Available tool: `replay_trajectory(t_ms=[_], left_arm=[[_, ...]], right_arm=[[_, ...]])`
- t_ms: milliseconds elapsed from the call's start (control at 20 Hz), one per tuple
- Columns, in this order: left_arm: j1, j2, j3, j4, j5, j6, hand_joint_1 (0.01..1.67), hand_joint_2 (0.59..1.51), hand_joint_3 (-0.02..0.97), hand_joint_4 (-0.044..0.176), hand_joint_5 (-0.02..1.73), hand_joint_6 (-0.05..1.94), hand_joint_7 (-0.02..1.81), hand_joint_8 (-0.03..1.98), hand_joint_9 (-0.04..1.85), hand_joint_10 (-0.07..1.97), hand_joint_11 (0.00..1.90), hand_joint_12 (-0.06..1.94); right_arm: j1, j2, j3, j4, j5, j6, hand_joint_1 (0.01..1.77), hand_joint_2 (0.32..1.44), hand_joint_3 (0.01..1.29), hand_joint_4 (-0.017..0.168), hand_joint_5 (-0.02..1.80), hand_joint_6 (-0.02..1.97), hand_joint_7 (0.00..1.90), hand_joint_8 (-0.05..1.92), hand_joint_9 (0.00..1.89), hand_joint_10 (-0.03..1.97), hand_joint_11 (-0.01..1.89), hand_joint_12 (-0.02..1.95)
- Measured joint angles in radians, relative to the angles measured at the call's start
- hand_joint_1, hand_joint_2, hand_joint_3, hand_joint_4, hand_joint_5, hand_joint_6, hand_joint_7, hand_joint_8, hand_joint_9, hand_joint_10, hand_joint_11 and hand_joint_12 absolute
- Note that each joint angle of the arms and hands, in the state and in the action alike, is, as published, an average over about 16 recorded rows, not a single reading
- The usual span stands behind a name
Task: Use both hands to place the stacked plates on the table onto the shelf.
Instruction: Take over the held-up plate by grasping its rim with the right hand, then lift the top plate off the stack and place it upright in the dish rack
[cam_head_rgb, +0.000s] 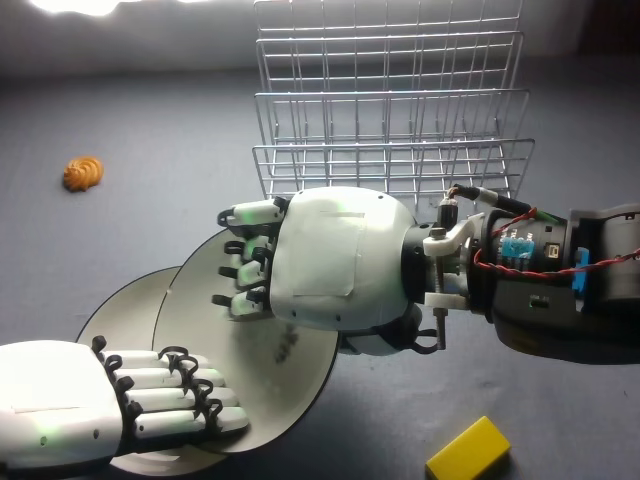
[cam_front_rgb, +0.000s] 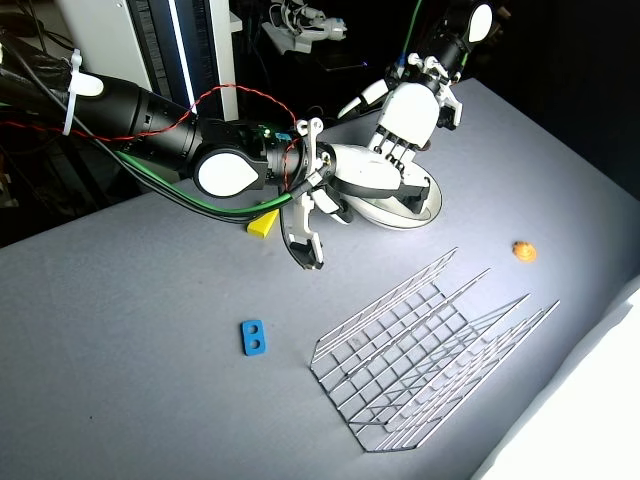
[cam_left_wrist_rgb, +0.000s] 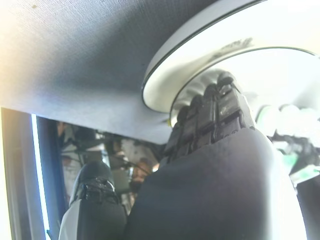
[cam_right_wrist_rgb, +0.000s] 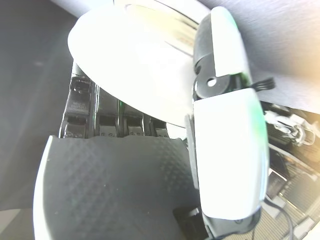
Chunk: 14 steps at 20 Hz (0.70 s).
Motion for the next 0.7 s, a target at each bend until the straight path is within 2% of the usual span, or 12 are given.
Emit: replay_trajectory(t_ms=[300, 700], left_arm=[[-0.001, 0.001, 0.000, -0.028, 0.002, 0.000, 0.01, 1.136, 0.014, -0.008, -0.01, -0.03, -0.01, -0.02, -0.01, -0.02, 0.01, -0.01], [-0.030, 0.009, 0.031, -0.105, 0.009, 0.001, 0.02, 1.144, 0.014, 0.000, 0.00, 0.00, 0.00, -0.02, 0.01, -0.01, 0.01, 0.00]], right_arm=[[0.003, -0.009, 0.007, -0.011, 0.007, -0.012, 1.14, 1.02, 0.02, -0.004, 0.70, 0.10, 0.75, 0.05, 0.78, 0.04, 0.38, 1.16], [0.003, -0.017, 0.007, -0.015, 0.034, -0.016, 1.14, 0.98, 0.02, -0.007, 0.81, 0.40, 0.90, 0.31, 1.05, 0.02, 0.72, 1.03]])
